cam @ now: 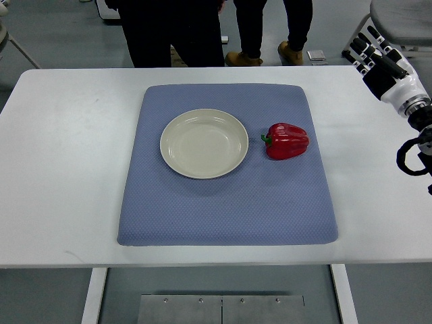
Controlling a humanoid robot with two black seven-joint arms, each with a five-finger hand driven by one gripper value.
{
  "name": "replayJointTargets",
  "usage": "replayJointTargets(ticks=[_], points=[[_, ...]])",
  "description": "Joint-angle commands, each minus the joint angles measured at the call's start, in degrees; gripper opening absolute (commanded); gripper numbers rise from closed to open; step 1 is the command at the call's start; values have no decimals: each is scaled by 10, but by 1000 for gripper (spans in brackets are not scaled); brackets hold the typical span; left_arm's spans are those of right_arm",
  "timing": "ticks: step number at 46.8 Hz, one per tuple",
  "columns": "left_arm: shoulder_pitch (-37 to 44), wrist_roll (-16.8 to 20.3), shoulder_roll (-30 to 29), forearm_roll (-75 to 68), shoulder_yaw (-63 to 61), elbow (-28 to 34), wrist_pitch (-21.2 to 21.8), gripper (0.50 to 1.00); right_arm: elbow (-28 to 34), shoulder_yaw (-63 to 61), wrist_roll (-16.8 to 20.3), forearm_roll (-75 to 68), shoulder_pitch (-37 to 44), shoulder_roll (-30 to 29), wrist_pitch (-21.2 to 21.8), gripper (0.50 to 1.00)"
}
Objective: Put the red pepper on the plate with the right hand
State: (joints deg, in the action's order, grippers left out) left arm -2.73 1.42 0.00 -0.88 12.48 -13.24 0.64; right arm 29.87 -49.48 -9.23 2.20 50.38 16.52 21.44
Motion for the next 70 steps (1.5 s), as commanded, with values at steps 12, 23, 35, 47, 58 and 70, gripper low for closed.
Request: replayJointTargets(ticks=[12, 23, 35, 47, 58, 70], points=[[8, 5, 0, 3, 2, 1, 8, 1000, 0, 1, 0, 0, -2, -10, 0, 1000], [16, 5, 0, 3, 1, 1, 8, 1000, -18, 1, 0, 0, -12, -12, -2, 1000], [16, 5, 0, 3, 1, 1, 8, 1000, -52, 8, 1, 0, -12, -21, -44, 1000], [16, 5, 0, 3, 1, 1, 8, 1000, -67, 10, 0, 2, -5, -20, -42, 1000], [16, 5, 0, 3, 1, 1, 8, 1000, -65, 25, 0, 7, 35, -14, -32, 1000], [16, 5, 0, 3, 1, 1, 8, 1000, -33, 132, 2, 7, 74, -10, -8, 1000]])
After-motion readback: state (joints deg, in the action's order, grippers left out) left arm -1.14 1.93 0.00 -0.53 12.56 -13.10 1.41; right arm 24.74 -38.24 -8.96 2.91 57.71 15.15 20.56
